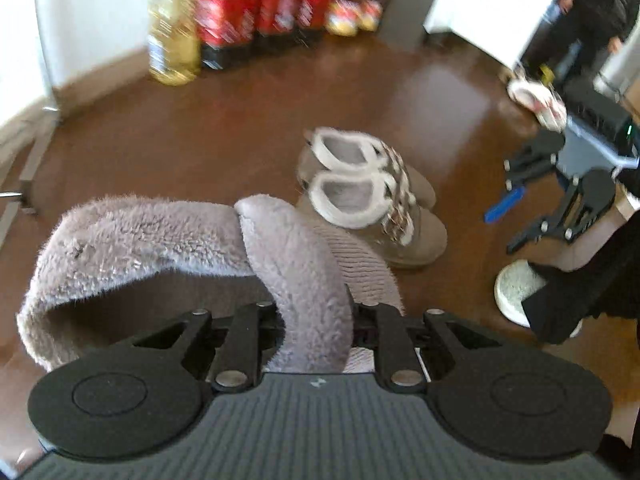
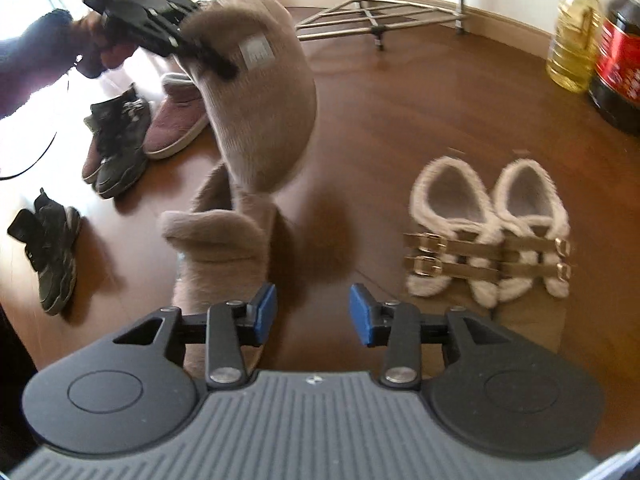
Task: Organize scattered shoes
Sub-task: 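Carry the beige slipper with the left tool toward the first slipper, then lower the slipper beside its mate with the left tool while the right tool steadies the first slipper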
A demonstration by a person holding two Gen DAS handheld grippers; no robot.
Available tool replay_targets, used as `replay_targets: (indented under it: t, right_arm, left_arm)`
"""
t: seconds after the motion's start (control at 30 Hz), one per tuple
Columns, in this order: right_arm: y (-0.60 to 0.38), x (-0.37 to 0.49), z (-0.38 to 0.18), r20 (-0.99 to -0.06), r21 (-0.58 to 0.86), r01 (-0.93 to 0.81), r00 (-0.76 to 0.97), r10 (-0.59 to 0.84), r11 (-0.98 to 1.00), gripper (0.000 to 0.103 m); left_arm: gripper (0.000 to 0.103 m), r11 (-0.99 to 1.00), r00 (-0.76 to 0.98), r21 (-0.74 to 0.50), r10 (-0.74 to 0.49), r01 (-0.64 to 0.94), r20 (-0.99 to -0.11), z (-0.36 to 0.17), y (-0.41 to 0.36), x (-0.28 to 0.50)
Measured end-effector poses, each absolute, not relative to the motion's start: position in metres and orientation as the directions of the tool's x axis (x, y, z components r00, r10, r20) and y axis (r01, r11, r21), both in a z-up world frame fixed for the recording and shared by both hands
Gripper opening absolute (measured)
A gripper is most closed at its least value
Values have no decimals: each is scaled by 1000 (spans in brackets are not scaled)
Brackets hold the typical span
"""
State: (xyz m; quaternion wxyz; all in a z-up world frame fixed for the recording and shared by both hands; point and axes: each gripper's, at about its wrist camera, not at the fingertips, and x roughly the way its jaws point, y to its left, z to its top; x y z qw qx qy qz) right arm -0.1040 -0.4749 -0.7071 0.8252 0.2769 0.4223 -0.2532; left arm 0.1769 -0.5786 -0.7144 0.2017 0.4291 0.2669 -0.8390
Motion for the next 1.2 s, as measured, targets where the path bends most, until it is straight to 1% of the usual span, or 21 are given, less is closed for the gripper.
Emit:
replay_targets:
  t: [0.17,0.23,0.27,0.3,0.37,0.4,0.47,0.53,0.6,0.63,0.7,0.77,0.8,0.83,0.93,1.0,1.03,1.07,1.13,1.17,1.2]
  right_arm:
    - [-500,-116,-729,-837,270,647,524,-158,713,40]
    - [-505,-115,-735,-836,281,634,530,-140,720,42]
    - [-508,-113,-740,-835,291,619,536,-122,729,42]
    - [-511,-111,-744,-834,299,605,541,-106,738,42]
    - [-512,-106,-750,-830,307,577,551,-83,757,43]
    - [-512,-102,-754,-829,309,560,555,-71,768,43]
    - [-514,-94,-759,-831,288,553,550,-83,782,43]
    - [-516,-86,-764,-833,260,545,544,-100,797,43]
    - [-516,-81,-768,-828,249,532,551,-107,810,44]
    - [-514,-79,-768,-823,247,529,556,-112,812,44]
    - [-513,-77,-765,-812,239,532,569,-134,812,44]
    - [-512,-71,-758,-794,220,502,590,-145,837,45]
    - [-512,-66,-753,-783,201,476,603,-152,856,51]
    - [-511,-60,-749,-777,171,438,611,-153,882,58]
    - [-511,-38,-739,-769,53,273,625,-135,961,63]
    - [-506,-16,-738,-786,-51,73,612,-85,996,66]
    - [-505,-9,-739,-796,-82,9,601,-71,997,72]
    - [-504,2,-744,-818,-124,-101,573,-45,987,76]
    - [-504,14,-755,-856,-134,-230,516,4,964,76]
    - [-504,21,-765,-883,-115,-311,467,46,943,73]
    - [-504,25,-773,-899,-94,-356,431,74,930,67]
  left_arm:
    - [20,-758,-548,-394,58,520,-834,-786,-582,122]
    - [20,-754,-554,-424,96,502,-827,-798,-576,112]
    - [21,-744,-562,-463,143,481,-814,-803,-574,105]
    - [22,-735,-567,-495,184,463,-803,-807,-572,98]
    - [29,-736,-542,-486,192,472,-818,-810,-570,88]
    - [35,-734,-530,-480,194,480,-826,-811,-569,83]
    - [41,-702,-506,-460,164,543,-847,-809,-569,81]
    - [43,-656,-500,-449,125,606,-857,-800,-567,85]
    - [52,-619,-503,-424,53,661,-862,-778,-552,94]
    - [52,-614,-503,-414,32,672,-864,-771,-547,97]
    - [53,-585,-493,-372,-56,721,-868,-746,-523,113]
    - [54,-547,-504,-379,-94,747,-858,-726,-500,135]
    - [54,-530,-505,-383,-102,757,-857,-718,-487,146]
    - [55,-513,-506,-387,-110,766,-856,-710,-474,156]
    - [55,-501,-453,-342,-115,795,-884,-701,-436,169]
    - [55,-514,-387,-282,-107,810,-916,-705,-411,167]
    - [55,-527,-359,-247,-122,814,-925,-709,-405,163]
    - [55,-540,-330,-209,-138,815,-934,-713,-399,159]
    - [55,-575,-283,-139,-168,806,-945,-721,-395,150]
    - [55,-589,-264,-115,-173,800,-949,-725,-395,146]
    - [55,-602,-247,-93,-179,793,-952,-728,-395,143]
